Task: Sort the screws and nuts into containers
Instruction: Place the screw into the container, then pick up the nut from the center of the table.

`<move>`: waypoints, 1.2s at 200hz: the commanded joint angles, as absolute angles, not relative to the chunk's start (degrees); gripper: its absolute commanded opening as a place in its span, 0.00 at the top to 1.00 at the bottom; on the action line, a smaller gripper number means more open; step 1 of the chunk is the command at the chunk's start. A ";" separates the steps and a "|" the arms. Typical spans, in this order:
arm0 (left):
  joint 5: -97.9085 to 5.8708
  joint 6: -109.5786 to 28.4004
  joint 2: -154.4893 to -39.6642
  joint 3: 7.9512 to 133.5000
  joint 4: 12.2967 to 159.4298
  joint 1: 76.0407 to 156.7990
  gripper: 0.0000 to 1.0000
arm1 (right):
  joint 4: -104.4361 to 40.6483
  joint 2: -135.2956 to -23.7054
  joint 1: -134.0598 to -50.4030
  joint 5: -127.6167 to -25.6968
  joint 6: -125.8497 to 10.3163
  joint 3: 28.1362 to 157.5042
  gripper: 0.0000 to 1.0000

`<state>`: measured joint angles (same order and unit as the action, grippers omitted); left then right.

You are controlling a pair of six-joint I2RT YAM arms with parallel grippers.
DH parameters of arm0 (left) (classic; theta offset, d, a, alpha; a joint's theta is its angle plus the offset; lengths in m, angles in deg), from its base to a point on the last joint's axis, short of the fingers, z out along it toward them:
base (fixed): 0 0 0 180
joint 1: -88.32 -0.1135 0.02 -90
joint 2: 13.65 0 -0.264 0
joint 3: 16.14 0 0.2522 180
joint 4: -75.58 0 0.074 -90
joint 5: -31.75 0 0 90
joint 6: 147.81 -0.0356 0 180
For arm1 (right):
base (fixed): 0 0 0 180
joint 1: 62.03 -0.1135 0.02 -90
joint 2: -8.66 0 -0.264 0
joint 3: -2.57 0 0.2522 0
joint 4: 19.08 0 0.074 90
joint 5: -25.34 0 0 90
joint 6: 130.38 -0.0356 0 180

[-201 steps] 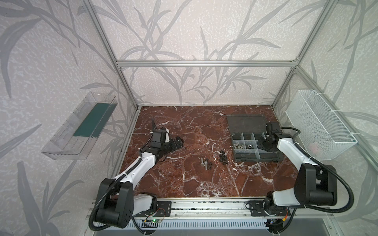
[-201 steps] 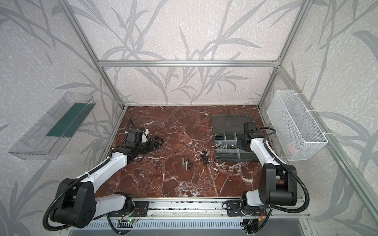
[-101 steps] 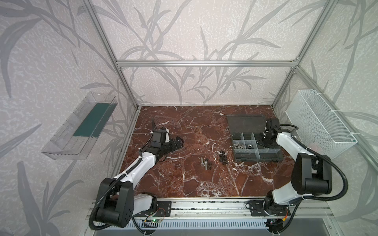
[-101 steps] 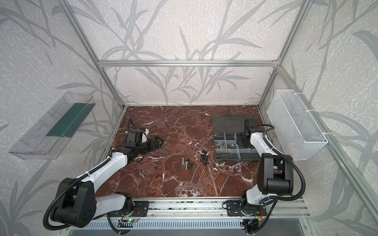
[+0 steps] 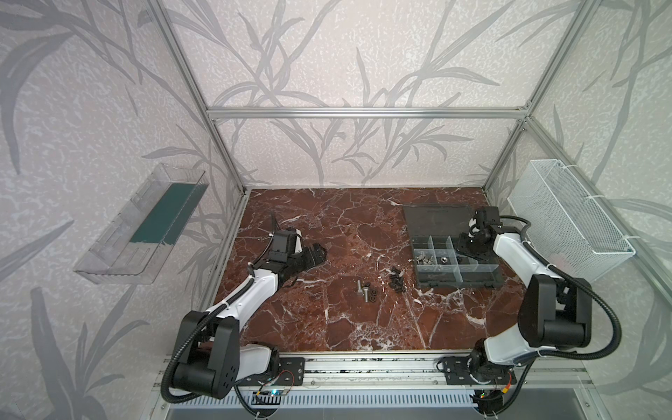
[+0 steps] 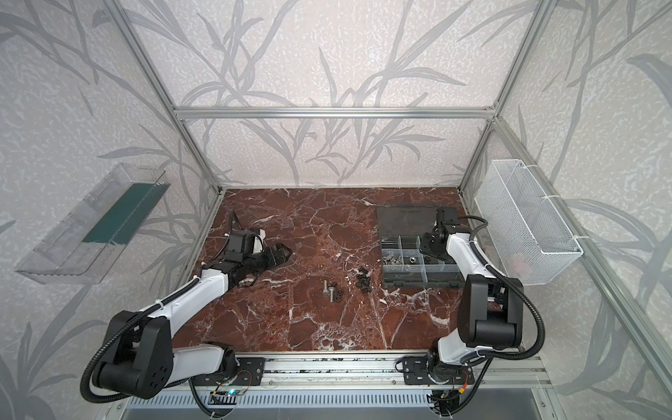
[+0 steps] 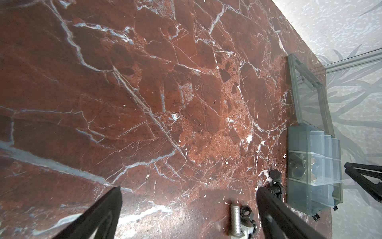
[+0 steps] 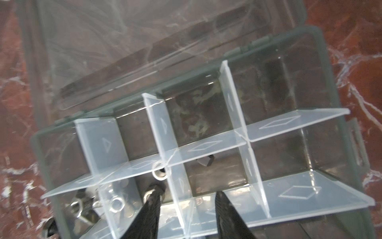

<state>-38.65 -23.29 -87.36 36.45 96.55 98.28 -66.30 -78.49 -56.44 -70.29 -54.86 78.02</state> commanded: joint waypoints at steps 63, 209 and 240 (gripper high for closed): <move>-38.08 -23.05 -88.42 37.35 95.50 97.99 0.01 | -68.47 -61.77 -74.89 -82.09 -53.04 73.67 0.52; -37.96 -23.08 -86.68 36.92 96.42 97.99 0.01 | -64.42 -79.34 -105.53 -73.96 -62.09 76.72 0.52; -38.03 -23.00 -86.51 36.86 96.62 97.99 0.01 | -70.12 -85.17 -108.62 -71.21 -62.15 81.55 0.53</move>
